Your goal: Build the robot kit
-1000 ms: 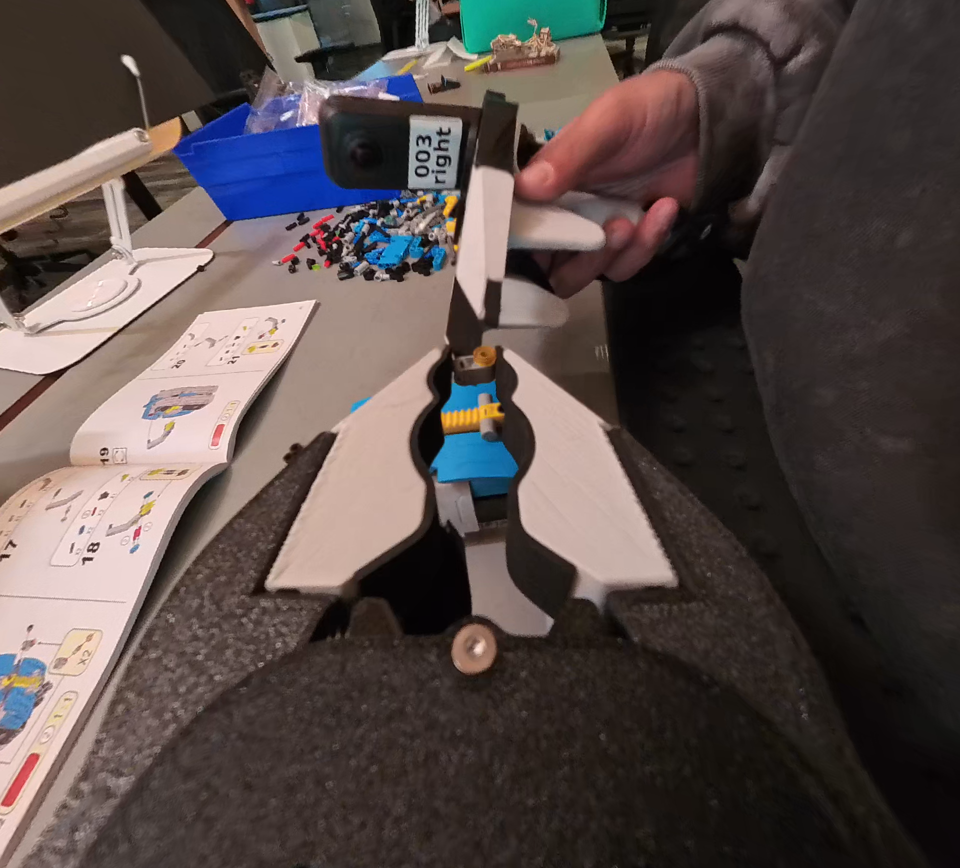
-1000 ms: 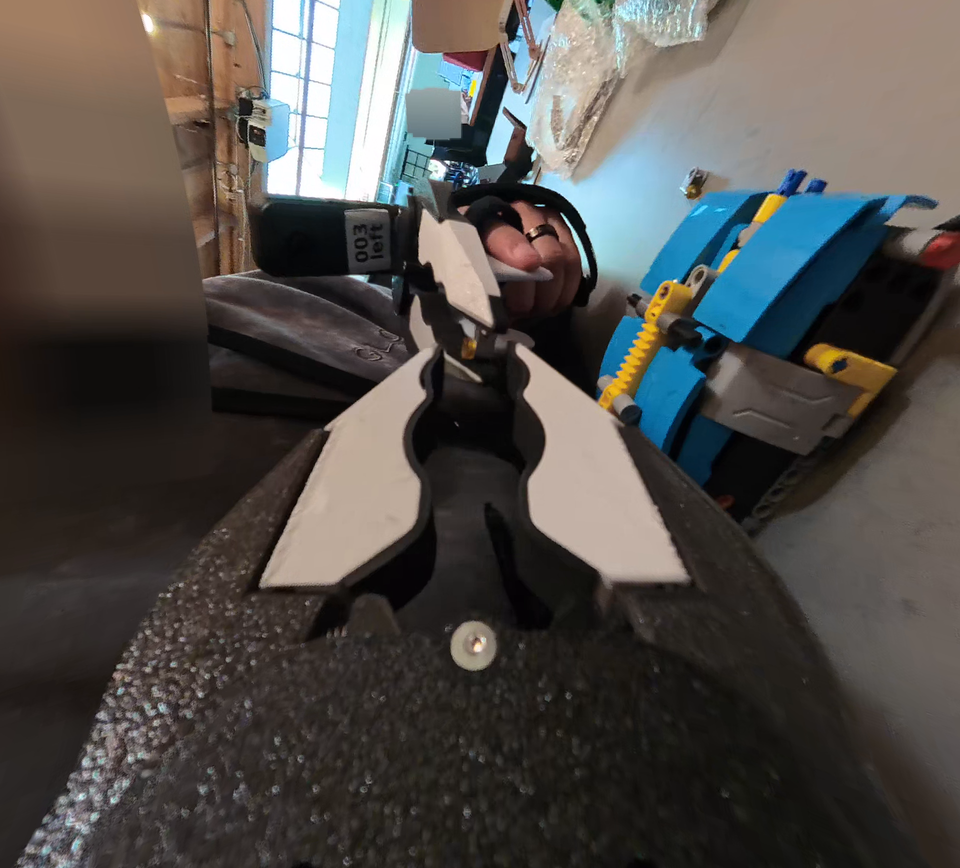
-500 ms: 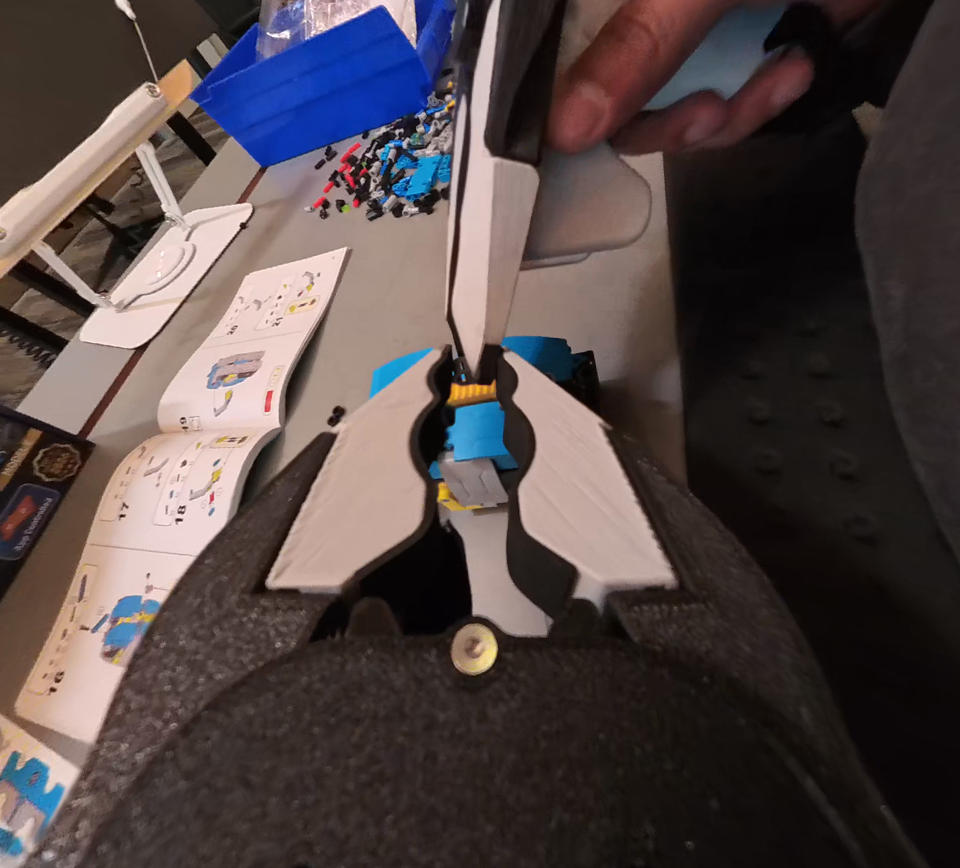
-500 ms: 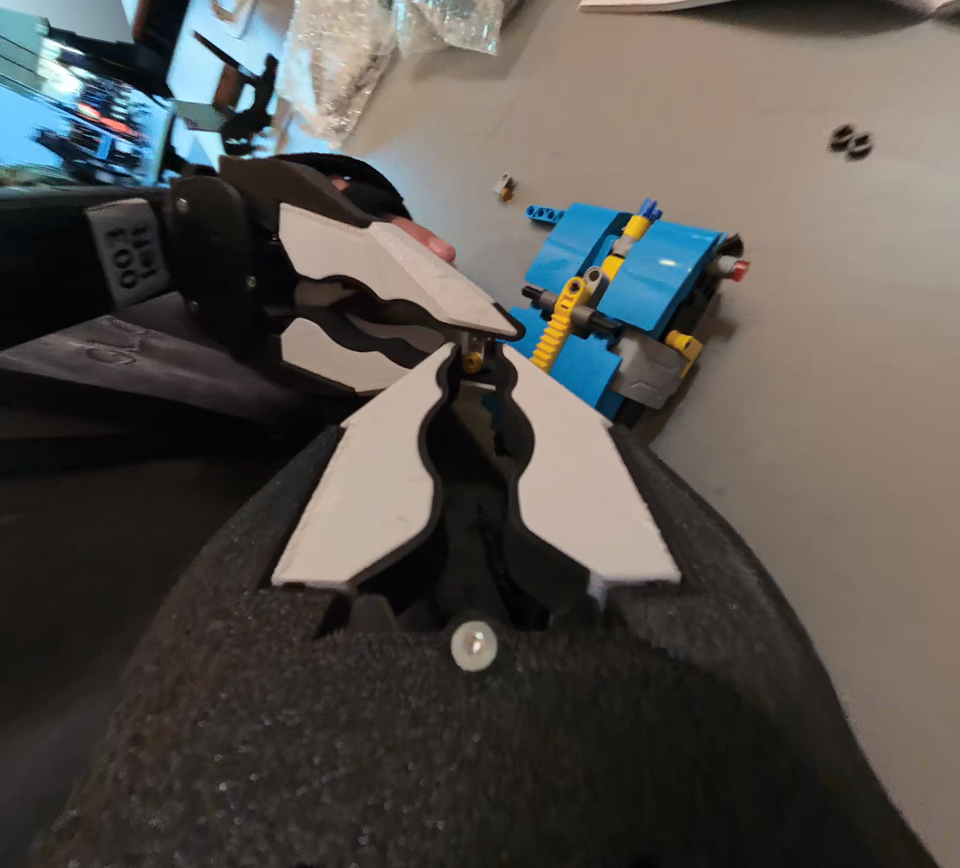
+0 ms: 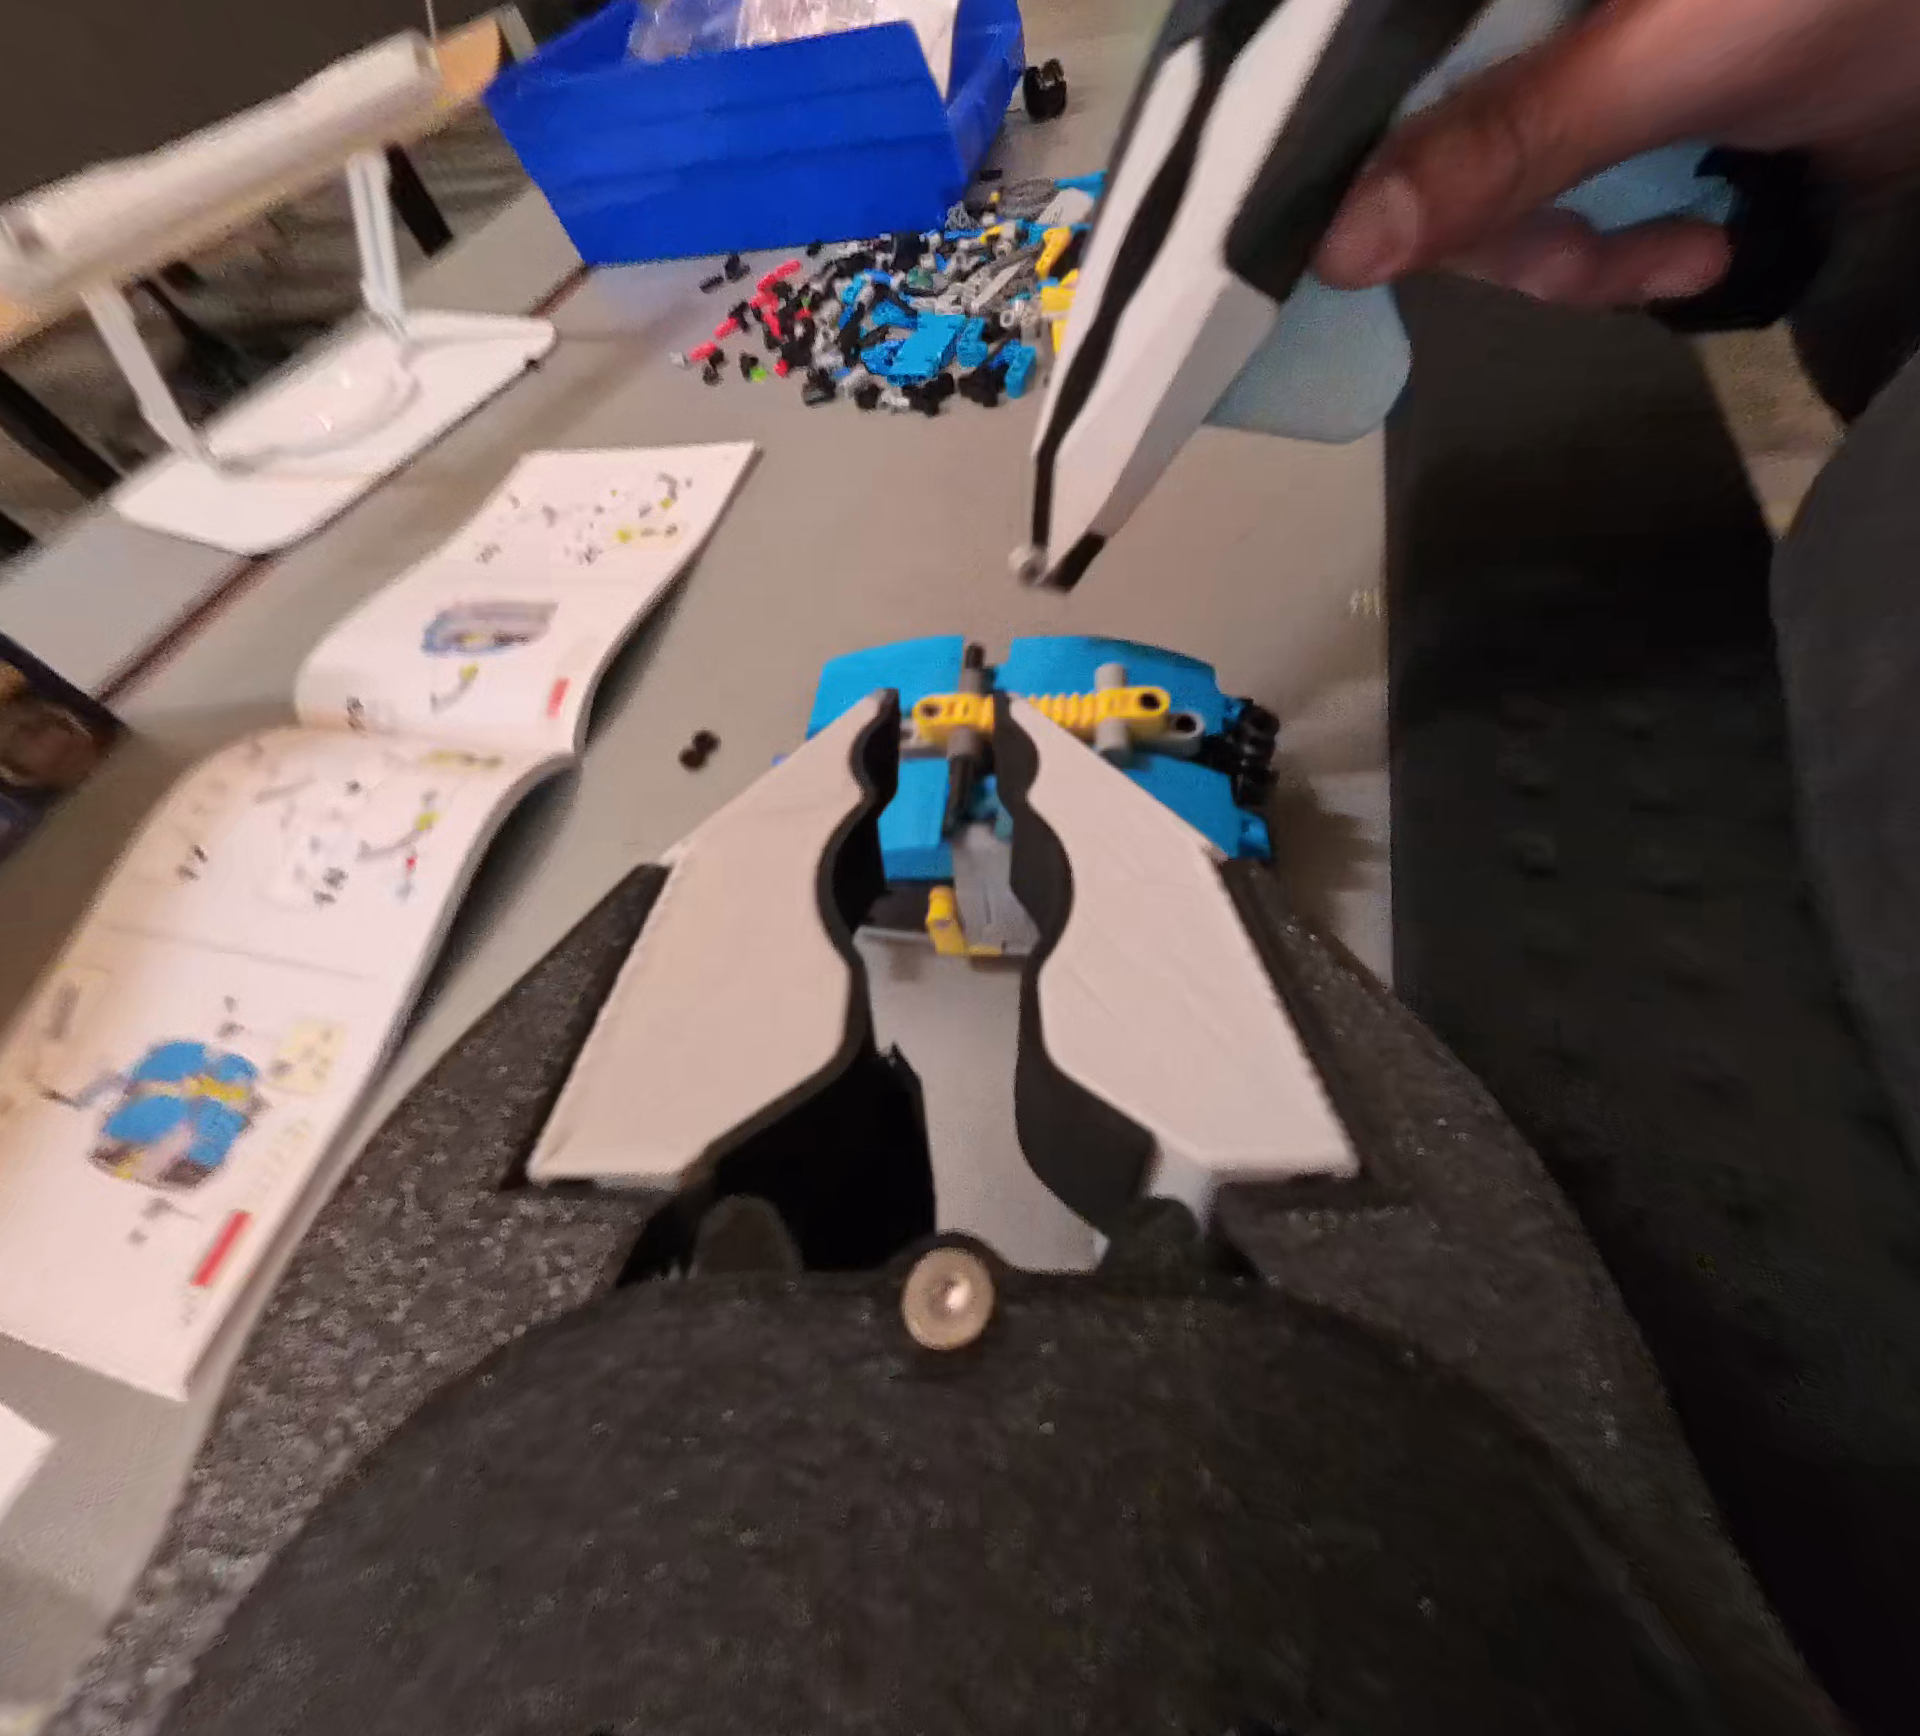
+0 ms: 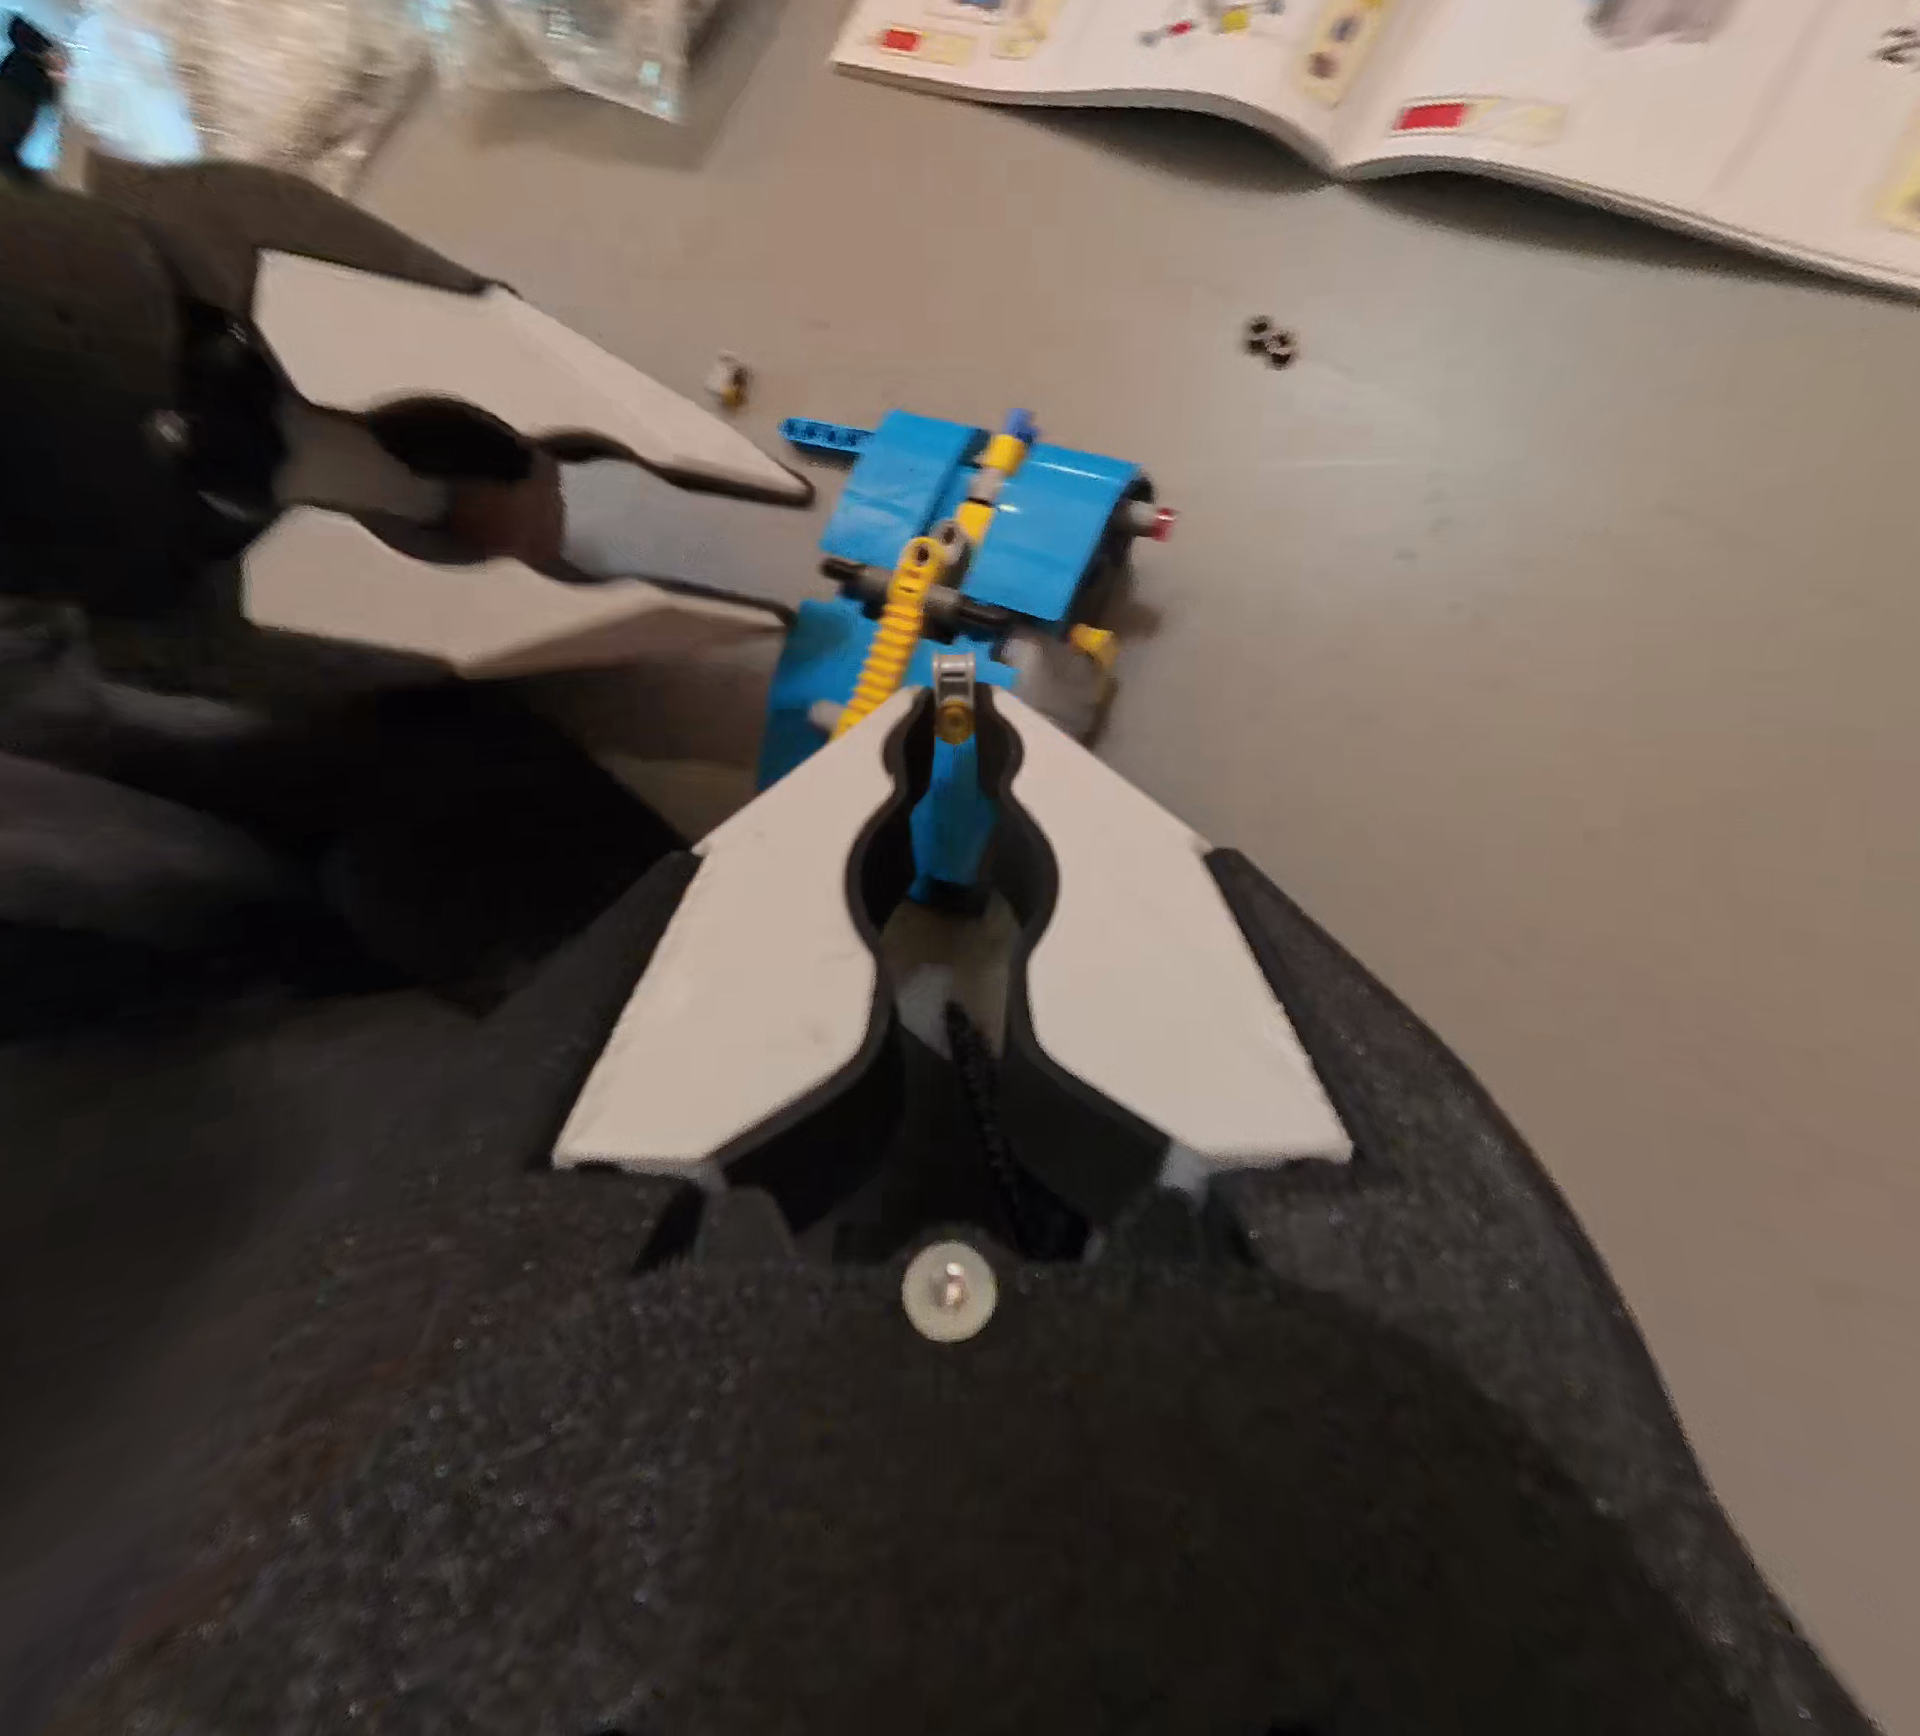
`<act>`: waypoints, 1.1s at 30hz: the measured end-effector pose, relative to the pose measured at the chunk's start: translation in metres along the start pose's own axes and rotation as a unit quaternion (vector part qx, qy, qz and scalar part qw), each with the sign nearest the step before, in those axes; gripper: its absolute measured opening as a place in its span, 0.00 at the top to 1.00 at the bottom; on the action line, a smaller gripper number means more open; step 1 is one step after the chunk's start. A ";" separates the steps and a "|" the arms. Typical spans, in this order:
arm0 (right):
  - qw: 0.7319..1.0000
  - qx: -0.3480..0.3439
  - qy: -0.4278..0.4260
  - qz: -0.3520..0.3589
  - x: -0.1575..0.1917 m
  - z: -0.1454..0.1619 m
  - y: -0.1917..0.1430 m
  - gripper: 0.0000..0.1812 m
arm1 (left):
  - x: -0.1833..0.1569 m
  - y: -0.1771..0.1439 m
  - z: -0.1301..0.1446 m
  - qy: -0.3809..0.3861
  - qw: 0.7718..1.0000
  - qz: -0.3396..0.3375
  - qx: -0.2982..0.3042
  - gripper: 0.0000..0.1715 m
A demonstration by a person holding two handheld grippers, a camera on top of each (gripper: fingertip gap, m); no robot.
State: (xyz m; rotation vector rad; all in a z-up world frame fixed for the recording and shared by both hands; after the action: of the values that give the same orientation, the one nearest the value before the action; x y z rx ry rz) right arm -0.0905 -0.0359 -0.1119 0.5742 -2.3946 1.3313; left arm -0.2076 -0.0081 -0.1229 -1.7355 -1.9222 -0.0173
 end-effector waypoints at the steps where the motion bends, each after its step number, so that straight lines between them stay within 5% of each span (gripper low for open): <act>1: 1.000 0.004 0.004 0.015 -0.003 -0.001 0.000 0.96 | 0.005 -0.002 0.007 -0.032 0.999 0.016 0.000 0.90; 6: 0.998 0.007 0.037 0.055 -0.007 -0.006 0.007 0.96 | 0.003 0.004 0.023 -0.099 0.991 0.085 0.010 0.96; 21: 0.974 0.147 -0.010 0.172 -0.001 -0.013 0.014 0.96 | -0.013 0.011 0.015 -0.077 0.996 0.046 0.017 0.98; 33: 0.962 0.190 -0.039 0.190 0.005 -0.013 0.016 0.96 | -0.016 0.010 0.014 -0.083 0.995 0.048 0.010 0.98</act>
State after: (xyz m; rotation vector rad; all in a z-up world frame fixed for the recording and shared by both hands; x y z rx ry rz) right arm -0.1009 -0.0183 -0.1145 0.2661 -2.4036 1.9928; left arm -0.2029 -0.0162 -0.1448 -1.8650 -1.9440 0.1862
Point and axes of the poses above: each gripper's, where its closed fingertips meet, y out along the fingers, z out of its underside, x = y × z across the jaws, the point moved 6 cm from there along -y, back along the fingers, and after that the axes turned 14 degrees about y, right-handed, at the moved point
